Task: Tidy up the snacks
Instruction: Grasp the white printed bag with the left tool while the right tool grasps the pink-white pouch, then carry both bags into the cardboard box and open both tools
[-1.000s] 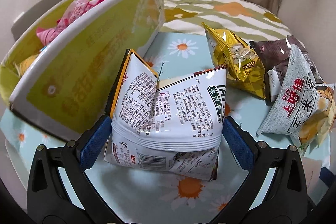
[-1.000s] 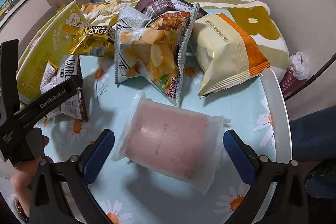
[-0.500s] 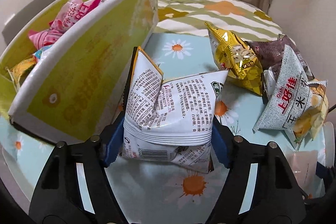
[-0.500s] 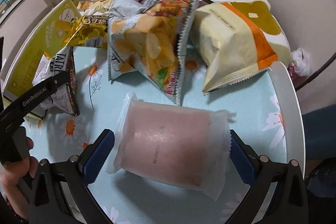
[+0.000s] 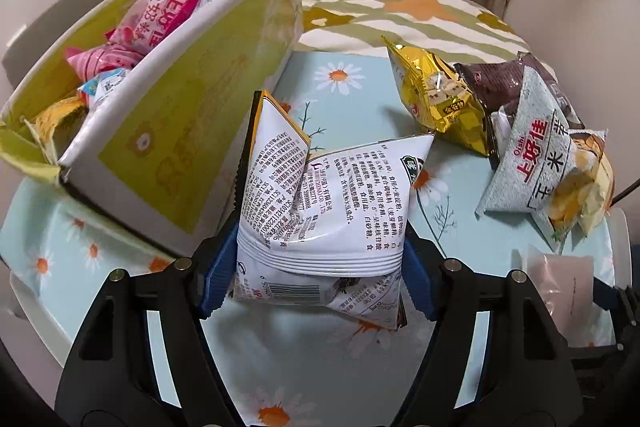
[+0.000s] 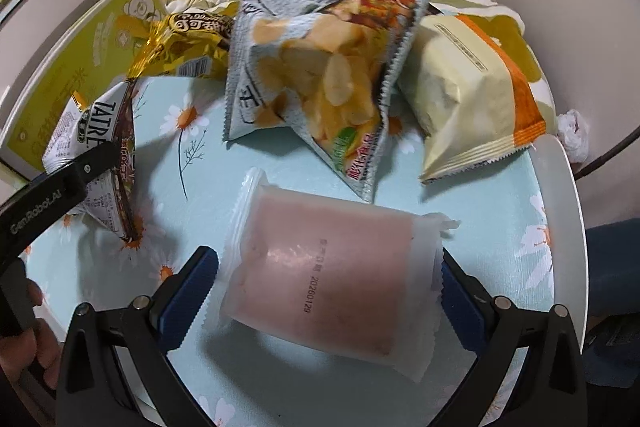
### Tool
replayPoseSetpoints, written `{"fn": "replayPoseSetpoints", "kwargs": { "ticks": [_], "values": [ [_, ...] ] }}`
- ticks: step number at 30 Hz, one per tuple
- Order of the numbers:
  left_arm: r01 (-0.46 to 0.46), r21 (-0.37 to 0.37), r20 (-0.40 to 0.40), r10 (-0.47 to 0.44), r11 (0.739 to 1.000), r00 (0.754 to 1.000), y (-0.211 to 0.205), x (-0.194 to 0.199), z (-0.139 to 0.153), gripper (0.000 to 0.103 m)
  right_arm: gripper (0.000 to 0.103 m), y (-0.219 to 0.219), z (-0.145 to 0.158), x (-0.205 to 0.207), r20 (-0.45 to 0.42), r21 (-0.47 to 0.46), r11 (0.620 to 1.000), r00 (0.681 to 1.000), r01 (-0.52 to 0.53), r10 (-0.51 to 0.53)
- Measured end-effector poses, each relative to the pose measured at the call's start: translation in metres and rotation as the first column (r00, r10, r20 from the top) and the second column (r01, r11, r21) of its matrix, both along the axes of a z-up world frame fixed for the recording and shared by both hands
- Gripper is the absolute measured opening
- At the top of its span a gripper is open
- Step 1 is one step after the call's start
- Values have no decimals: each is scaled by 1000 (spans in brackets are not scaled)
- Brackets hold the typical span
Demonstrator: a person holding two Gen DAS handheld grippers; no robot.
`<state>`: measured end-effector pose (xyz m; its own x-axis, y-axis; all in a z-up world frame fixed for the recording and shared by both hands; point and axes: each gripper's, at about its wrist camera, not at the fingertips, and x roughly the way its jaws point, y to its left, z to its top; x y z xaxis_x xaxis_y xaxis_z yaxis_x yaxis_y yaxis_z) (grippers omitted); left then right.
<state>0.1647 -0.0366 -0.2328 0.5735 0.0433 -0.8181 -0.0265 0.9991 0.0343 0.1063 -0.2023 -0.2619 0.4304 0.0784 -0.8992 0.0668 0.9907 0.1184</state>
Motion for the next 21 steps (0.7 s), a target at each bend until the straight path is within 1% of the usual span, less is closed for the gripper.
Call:
{"fn": "replayPoseSetpoints", "kwargs": {
  "ticks": [2,4,5,6,9,11,14,16,21],
  "values": [
    [5,5,1,-5,1000,1000,1,-3,1,71,103,1,-1,1,-2,0,1000,1000,-1,1],
    [7,3,2,-7,1000,1000,1,-5,2,71,99,0,-1,1,0,7,1000,1000,4,-4],
    [9,1,4,-9,1000,1000,2,-5,3,71,92,0,1,0,7,9,1000,1000,2,-2],
    [10,-1,6,-10,1000,1000,2,-6,5,71,82,1,2,-1,13,3,1000,1000,-5,5],
    [20,-1,8,-20,1000,1000,1,-10,8,71,75,8,7,0,23,-33,997,997,-69,70],
    [25,-2,13,-25,1000,1000,0,-13,11,71,72,9,9,2,27,-40,995,995,-93,94],
    [35,-2,27,-35,999,999,-3,-18,20,71,71,7,11,0,39,3,995,994,-98,98],
    [41,1,37,-41,999,998,-6,-22,28,71,71,5,16,-2,53,13,995,994,-98,98],
    [42,-15,74,-41,999,996,-11,-33,55,71,71,5,40,-5,97,25,993,989,-118,115]
  ]
}}
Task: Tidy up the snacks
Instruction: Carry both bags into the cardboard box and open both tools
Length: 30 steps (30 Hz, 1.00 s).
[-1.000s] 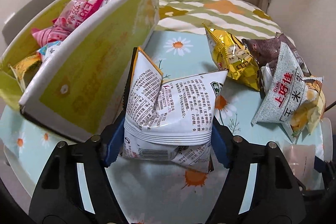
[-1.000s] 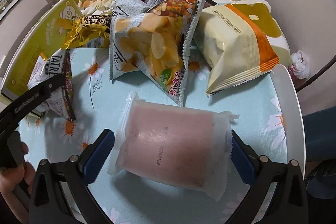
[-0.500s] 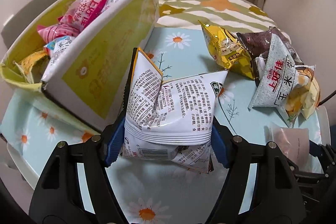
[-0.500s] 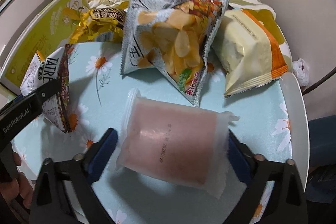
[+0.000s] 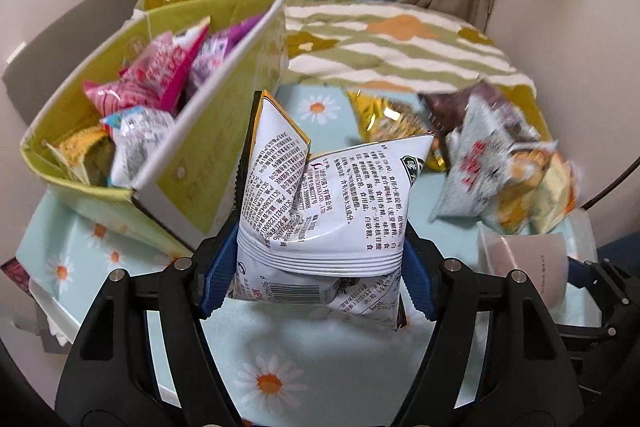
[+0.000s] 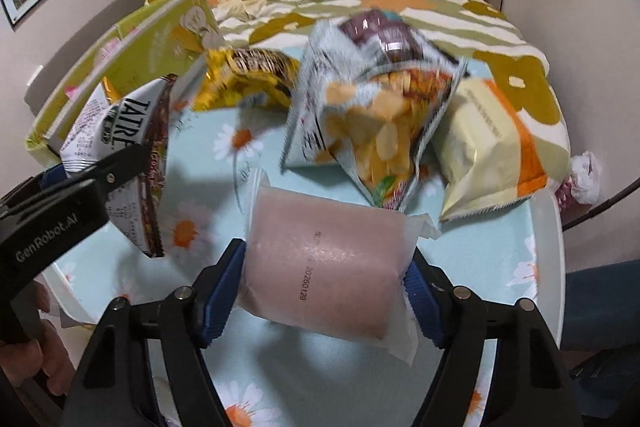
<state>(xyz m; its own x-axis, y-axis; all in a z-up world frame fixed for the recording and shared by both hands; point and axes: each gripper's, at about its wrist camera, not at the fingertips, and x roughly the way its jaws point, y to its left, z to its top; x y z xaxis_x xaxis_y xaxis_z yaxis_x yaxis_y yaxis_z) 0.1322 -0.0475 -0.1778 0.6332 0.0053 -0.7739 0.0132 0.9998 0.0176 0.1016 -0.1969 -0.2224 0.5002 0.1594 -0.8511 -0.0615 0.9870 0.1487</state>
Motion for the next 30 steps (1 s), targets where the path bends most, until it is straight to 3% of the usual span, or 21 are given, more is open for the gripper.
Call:
{"fn": "replayPoseSetpoints", "kwargs": {
  "ticks": [6,14,22,30],
  "values": [
    [-3,17,100,2,1000,995,-6,-6,54,71,71,-2,44,-1,79,28,999,996,-35,33],
    [-41,-10,214,42,999,976,20,-4,114,71,71,10,113,15,212,61,992,973,-106,91],
    [-93,-28,231,97,995,968,98,32,146,71,71,69,166,48,285,68,985,949,-159,133],
    [-118,-13,193,118,993,974,189,74,147,71,71,152,179,94,285,101,974,944,-203,167]
  ]
}}
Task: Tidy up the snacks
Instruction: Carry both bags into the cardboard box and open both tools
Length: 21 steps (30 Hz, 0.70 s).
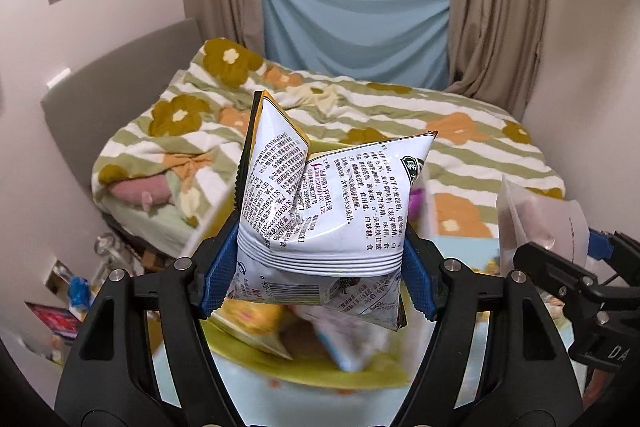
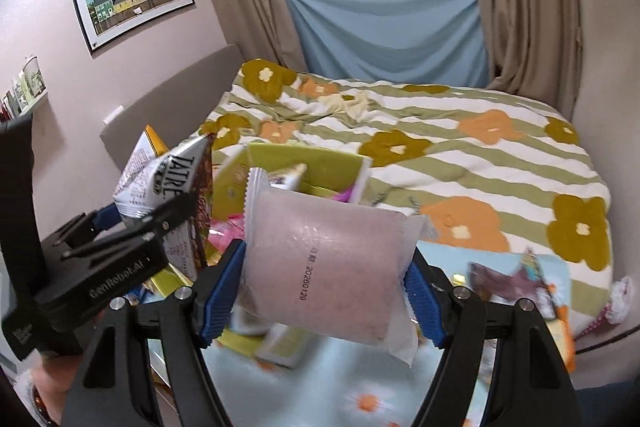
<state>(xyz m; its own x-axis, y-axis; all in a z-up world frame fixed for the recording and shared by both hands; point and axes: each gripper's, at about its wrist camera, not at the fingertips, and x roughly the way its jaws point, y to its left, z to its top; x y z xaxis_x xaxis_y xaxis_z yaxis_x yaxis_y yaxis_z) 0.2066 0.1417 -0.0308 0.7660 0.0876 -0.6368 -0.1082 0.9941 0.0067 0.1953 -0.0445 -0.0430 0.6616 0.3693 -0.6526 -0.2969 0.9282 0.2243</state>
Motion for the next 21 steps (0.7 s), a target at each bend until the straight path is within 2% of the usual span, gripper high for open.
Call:
{"fn": "replayPoseSetpoints", "kwargs": {
  "ticks": [5,11,12,15,21],
  "values": [
    [12,-8,-61,-12,1000,998,53,30,-17,71,71,47,-7,23,-23,-2,1000,1000,4,-4],
    [84,-3,-158,-83,996,984,81,63,-57,73,71,80,-29,47,-81,-13,998,995,59,-60],
    [101,-9,-175,-101,995,979,82,67,-64,76,71,83,-34,50,-93,-18,997,993,71,-72],
    [130,-24,-195,-132,991,972,81,71,-74,103,71,86,-47,58,-127,-24,995,987,94,-96],
    [146,-17,-204,-147,989,968,81,66,-80,103,71,84,-54,63,-152,-35,994,983,100,-104]
  ]
}}
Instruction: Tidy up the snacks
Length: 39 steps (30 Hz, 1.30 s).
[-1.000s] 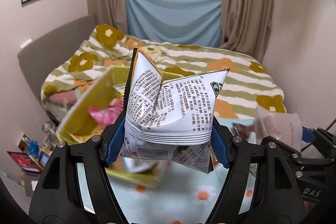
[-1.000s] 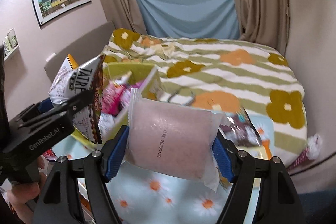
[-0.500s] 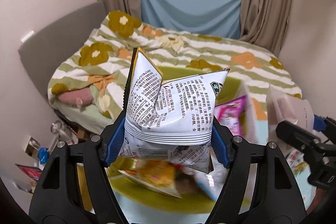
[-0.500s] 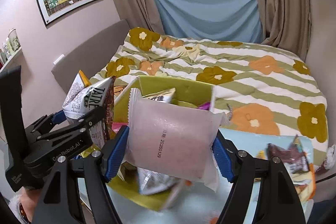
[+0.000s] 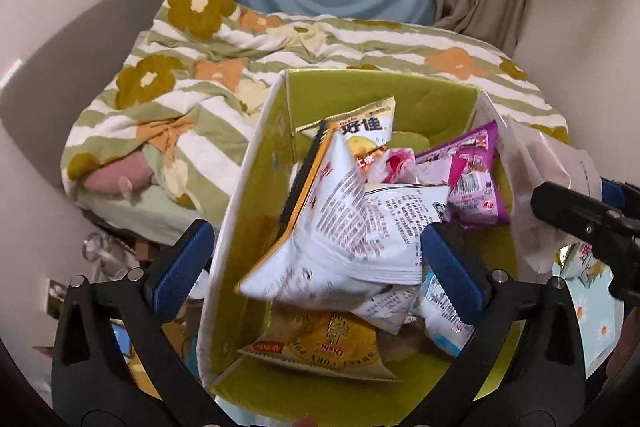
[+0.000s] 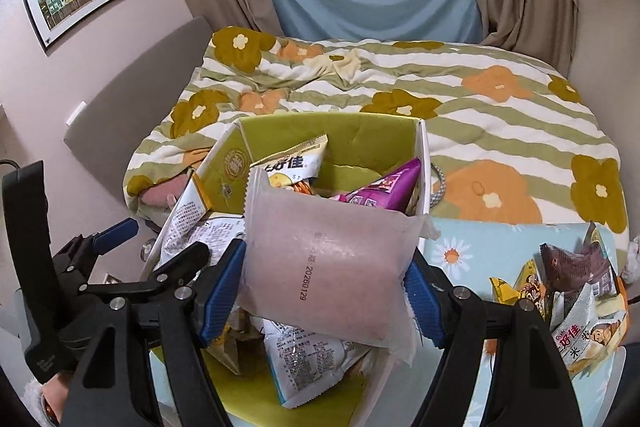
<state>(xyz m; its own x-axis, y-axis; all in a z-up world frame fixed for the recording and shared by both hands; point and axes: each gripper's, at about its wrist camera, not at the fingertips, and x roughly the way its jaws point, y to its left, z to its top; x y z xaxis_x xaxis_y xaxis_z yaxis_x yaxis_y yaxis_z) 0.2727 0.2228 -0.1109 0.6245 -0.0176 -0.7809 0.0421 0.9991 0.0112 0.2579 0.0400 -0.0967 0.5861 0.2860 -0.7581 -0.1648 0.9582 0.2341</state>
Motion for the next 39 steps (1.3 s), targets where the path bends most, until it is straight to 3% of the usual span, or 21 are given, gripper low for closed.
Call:
{"fn": "replayPoseSetpoints", "kwargs": {
  "ticks": [6,10,17,19,20,21,27,31,39],
  "values": [
    [-27,-15,36,28,1000,999,4,-24,24,103,71,-6,-1,2,-17,16,999,999,-37,37],
    [-43,16,79,42,999,996,7,-31,42,103,71,-6,3,4,-22,27,998,999,-49,50],
    [-93,0,74,93,996,993,22,-31,42,103,73,12,-3,17,-45,28,997,996,-74,75],
    [-101,6,65,100,995,993,25,-32,37,103,82,13,-7,20,-47,46,997,996,-69,71],
    [-103,8,60,102,995,993,25,-32,34,103,96,13,-9,22,-48,46,997,997,-66,68],
    [-104,9,50,104,995,993,25,-32,30,103,103,13,-12,22,-51,43,997,997,-62,64],
    [-104,3,7,104,995,995,26,-33,13,103,103,8,-29,15,-88,22,999,995,-40,42],
    [-97,3,24,97,995,995,25,-37,16,103,103,7,-26,10,-79,15,999,996,-36,37],
    [-65,-6,103,65,998,993,21,-47,51,103,103,3,9,-7,1,14,1000,1000,-11,11]
  ]
}}
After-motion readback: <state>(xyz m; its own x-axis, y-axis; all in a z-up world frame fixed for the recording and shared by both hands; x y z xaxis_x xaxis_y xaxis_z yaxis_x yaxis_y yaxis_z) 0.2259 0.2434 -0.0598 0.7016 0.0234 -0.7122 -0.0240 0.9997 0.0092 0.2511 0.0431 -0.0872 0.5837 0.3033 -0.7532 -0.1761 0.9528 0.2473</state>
